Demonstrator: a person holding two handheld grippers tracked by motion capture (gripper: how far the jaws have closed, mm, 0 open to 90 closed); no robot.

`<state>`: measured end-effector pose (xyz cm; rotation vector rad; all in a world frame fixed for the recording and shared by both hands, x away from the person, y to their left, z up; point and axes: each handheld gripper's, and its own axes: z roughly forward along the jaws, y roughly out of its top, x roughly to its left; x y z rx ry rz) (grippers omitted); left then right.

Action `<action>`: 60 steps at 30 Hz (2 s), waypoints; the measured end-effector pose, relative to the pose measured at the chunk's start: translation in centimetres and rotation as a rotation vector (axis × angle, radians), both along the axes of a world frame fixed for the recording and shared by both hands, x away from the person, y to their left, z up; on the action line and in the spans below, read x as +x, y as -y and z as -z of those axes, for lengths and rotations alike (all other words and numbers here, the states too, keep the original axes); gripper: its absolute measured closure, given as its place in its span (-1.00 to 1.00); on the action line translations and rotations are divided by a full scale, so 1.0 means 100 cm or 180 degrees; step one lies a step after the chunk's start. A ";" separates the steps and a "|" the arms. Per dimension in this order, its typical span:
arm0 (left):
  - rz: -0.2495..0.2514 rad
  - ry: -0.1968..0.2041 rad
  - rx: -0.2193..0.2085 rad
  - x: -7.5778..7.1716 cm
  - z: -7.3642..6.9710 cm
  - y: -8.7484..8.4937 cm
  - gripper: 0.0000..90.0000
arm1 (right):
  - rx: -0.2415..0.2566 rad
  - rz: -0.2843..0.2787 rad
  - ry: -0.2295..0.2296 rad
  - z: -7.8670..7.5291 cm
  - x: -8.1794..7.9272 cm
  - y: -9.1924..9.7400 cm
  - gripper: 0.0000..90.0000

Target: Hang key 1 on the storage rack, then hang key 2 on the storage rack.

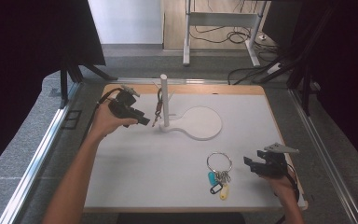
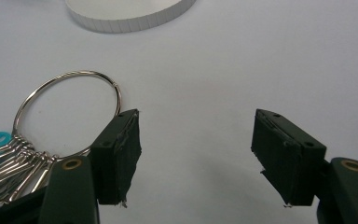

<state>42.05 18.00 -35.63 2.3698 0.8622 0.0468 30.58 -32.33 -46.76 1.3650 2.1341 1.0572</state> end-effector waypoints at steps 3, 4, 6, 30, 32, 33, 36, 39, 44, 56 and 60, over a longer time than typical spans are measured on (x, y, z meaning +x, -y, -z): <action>0.0028 0.0044 0.0018 -0.015 0.009 -0.001 0.16 | -0.0010 -0.0019 -0.0004 0.000 0.001 -0.002 -0.28; 0.0021 0.0057 0.0011 -0.020 0.012 -0.001 0.16 | -0.0011 -0.0025 -0.0017 0.001 0.001 -0.002 -0.28; 0.0021 0.0074 -0.0014 -0.030 0.018 -0.003 0.14 | -0.0017 -0.0042 -0.0019 0.001 0.001 -0.003 -0.28; -0.0017 0.0169 0.0095 -0.102 0.063 -0.005 -0.03 | -0.0089 -0.0163 -0.0023 -0.003 0.000 -0.006 -0.27; -0.0023 0.0180 0.0134 -0.103 0.063 -0.006 -0.06 | -0.0122 -0.0180 -0.0012 -0.008 0.000 -0.007 -0.27; -0.0011 0.0189 0.0141 -0.104 0.063 -0.007 -0.06 | -0.0132 -0.0187 -0.0018 -0.010 0.000 -0.007 -0.27; -0.0017 0.0214 0.0166 -0.107 0.062 -0.009 -0.06 | -0.0179 -0.0195 -0.0028 -0.020 -0.001 -0.007 -0.25; 0.0002 0.0169 0.0095 -0.110 0.065 -0.010 -0.06 | -0.0249 -0.0222 -0.0127 -0.032 0.002 -0.009 -0.20; 0.0008 0.0144 0.0160 -0.111 0.071 -0.011 -0.07 | -0.0538 -0.0383 -0.0333 -0.053 0.011 -0.021 -0.11; -0.0008 0.0094 0.0176 -0.115 0.073 -0.010 -0.08 | -0.0905 -0.0719 -0.1155 -0.052 0.052 -0.063 0.19; 0.0014 0.0100 0.0191 -0.115 0.073 -0.011 -0.08 | -0.1035 -0.0834 -0.1365 -0.044 0.066 -0.081 0.32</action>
